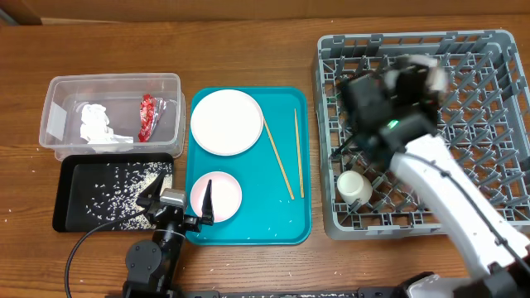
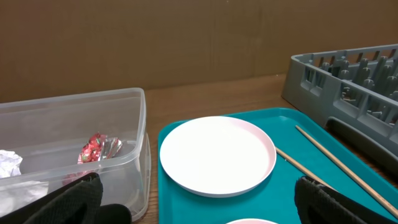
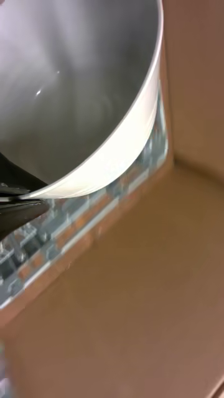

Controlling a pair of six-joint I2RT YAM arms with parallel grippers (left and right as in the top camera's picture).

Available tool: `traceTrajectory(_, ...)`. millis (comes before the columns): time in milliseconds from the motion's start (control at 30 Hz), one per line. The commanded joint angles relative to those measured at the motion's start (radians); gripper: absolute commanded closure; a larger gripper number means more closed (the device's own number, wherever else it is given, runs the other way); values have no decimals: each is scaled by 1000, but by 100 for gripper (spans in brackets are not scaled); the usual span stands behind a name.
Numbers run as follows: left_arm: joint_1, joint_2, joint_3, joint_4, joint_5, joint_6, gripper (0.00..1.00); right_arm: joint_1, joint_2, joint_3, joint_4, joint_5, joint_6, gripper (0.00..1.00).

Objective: Sort waste into correct bins and load items into the dishwasher
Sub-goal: 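Grasp the grey bowl rim with the right gripper and lift it, then carry the grey bowl into the dish rack and release it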

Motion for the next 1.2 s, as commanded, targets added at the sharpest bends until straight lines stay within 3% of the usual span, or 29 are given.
traceTrajectory(0,5,-5,-3,-2,-7,-8,0,-185,58,20,53,36,-3,96)
traceTrajectory(167,5,-5,-3,-2,-7,-8,0,-317,130,20,59,-72,-37,96)
traceTrajectory(333,5,-5,-3,-2,-7,-8,0,-319,191,20,29,-143,-55,96)
traceTrajectory(800,5,-5,-3,-2,-7,-8,0,-143,274,20,-119,-199,-38,95)
traceTrajectory(1167,5,-5,-3,-2,-7,-8,0,-40,274,20,-127,-225,-35,91)
